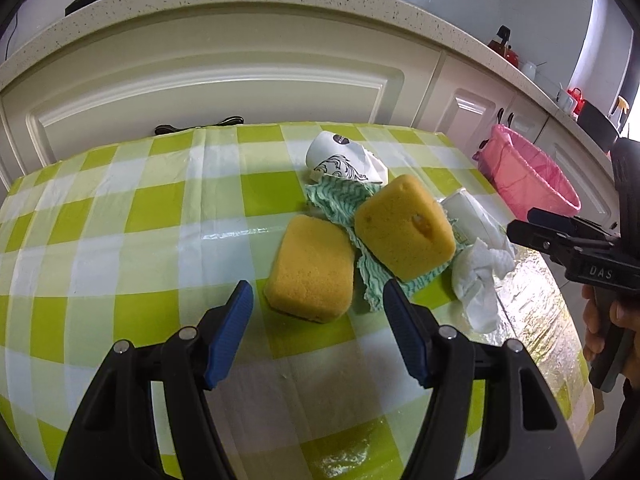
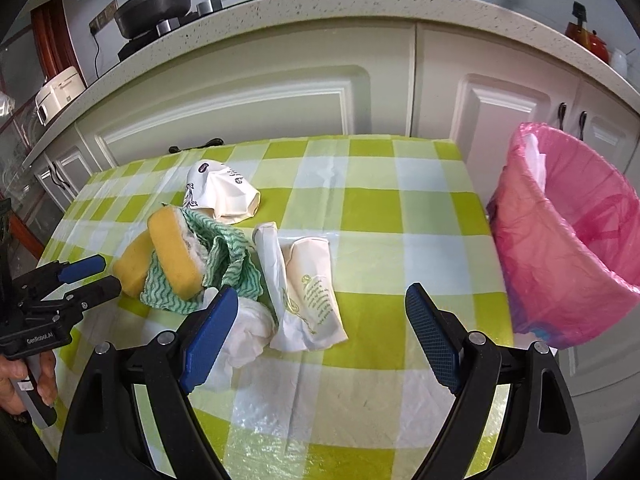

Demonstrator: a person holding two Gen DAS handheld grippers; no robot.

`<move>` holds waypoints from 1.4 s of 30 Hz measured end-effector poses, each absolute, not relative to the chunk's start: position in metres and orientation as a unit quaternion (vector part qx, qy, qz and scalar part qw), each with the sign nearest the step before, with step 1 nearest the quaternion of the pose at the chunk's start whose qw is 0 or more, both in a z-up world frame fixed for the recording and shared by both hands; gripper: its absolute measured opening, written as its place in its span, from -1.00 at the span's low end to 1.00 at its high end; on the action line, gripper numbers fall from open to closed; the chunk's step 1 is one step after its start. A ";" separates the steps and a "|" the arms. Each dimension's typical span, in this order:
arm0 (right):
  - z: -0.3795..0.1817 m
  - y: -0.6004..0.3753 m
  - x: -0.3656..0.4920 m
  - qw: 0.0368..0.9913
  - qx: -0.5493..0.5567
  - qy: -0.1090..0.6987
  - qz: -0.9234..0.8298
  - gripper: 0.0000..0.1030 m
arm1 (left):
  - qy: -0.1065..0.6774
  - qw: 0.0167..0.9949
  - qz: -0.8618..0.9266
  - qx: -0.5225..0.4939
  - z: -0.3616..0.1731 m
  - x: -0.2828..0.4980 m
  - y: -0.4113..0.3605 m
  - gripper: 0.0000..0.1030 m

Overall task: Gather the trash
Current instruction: 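Move both tools back over the table, then grasp the yellow sponge with the left tool while the right tool grasps the paper cup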

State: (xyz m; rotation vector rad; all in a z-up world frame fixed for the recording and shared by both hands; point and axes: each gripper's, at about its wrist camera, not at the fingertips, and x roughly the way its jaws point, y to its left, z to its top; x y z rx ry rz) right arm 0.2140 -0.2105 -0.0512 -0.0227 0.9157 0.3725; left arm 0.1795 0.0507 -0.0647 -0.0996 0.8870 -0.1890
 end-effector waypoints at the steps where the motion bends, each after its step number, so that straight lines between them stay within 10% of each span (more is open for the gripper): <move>1: -0.052 -0.209 0.216 0.879 -0.010 0.442 0.180 0.56 | 0.429 0.897 -0.092 -0.046 -0.065 0.181 0.050 0.26; 6: -0.063 -0.201 0.231 0.867 -0.012 0.464 0.181 0.50 | 0.435 0.895 -0.093 -0.040 -0.070 0.187 0.048 0.25; 16: -0.075 -0.195 0.235 0.854 -0.018 0.483 0.191 -0.23 | 0.446 0.890 -0.093 -0.028 -0.077 0.192 0.046 -0.13; 42: -0.010 -0.238 0.175 0.911 -0.007 0.386 0.144 -0.24 | 0.396 0.916 -0.051 -0.047 -0.018 0.146 0.072 -0.25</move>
